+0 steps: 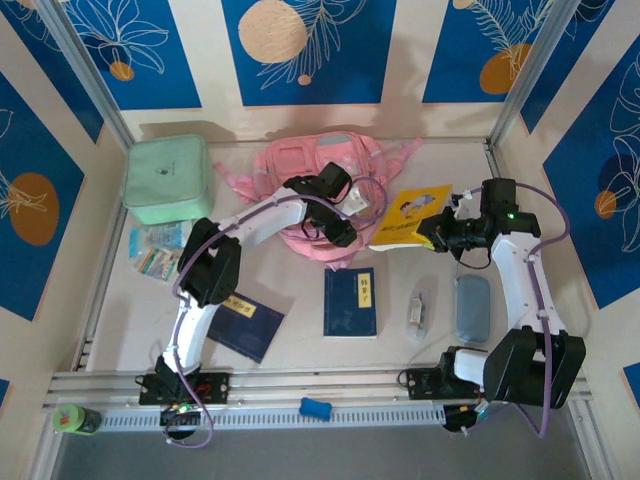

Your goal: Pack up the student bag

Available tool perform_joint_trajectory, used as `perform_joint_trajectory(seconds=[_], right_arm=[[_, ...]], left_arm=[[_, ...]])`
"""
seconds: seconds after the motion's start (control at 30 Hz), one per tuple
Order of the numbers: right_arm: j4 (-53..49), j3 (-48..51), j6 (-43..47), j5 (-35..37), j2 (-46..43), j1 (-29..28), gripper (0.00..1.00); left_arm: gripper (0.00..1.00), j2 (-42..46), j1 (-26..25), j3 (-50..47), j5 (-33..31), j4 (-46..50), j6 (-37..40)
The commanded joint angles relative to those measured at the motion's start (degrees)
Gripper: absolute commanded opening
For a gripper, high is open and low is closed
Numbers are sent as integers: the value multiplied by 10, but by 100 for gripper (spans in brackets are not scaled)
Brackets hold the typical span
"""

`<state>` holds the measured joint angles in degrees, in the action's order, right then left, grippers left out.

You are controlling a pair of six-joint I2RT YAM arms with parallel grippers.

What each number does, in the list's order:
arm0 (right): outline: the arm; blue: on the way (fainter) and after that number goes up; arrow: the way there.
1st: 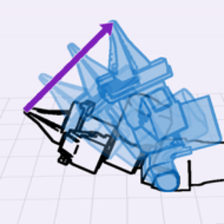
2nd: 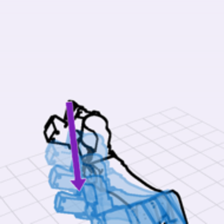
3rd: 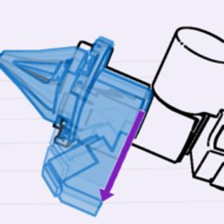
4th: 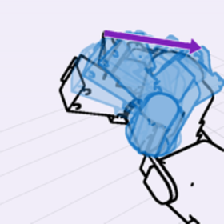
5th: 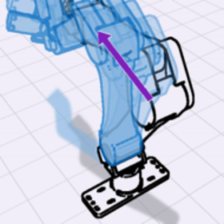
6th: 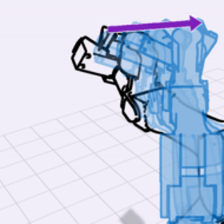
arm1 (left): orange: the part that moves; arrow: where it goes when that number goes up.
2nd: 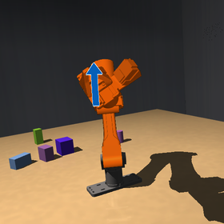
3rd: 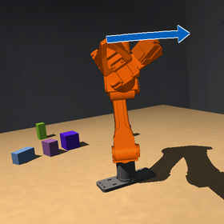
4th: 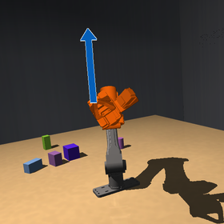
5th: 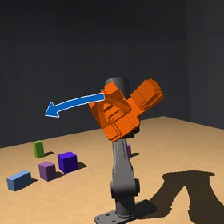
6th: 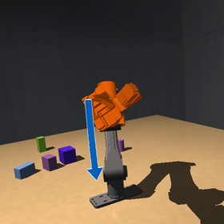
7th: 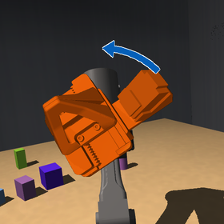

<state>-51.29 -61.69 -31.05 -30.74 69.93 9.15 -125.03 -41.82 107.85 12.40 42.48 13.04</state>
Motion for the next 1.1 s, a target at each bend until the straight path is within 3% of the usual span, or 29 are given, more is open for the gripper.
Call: perform_joint_trajectory(seconds=[0.0,0.1,0.33,0.57,0.87,1.07], right_arm=[[27,1,6,-40,-12,4,0],[27,1,6,-39,-13,3,0],[32,6,3,-40,-15,2,0],[34,5,3,-39,-11,2,0],[34,5,4,-39,-8,3,0],[34,5,4,-37,-9,3,0]], left_arm=[[34,-13,-1,33,-32,2,12],[33,-11,-2,38,-41,-5,11],[44,26,-1,28,-36,-28,5],[48,-39,-2,92,19,36,13],[41,-66,-2,92,32,45,21],[21,-60,3,94,15,36,15]])
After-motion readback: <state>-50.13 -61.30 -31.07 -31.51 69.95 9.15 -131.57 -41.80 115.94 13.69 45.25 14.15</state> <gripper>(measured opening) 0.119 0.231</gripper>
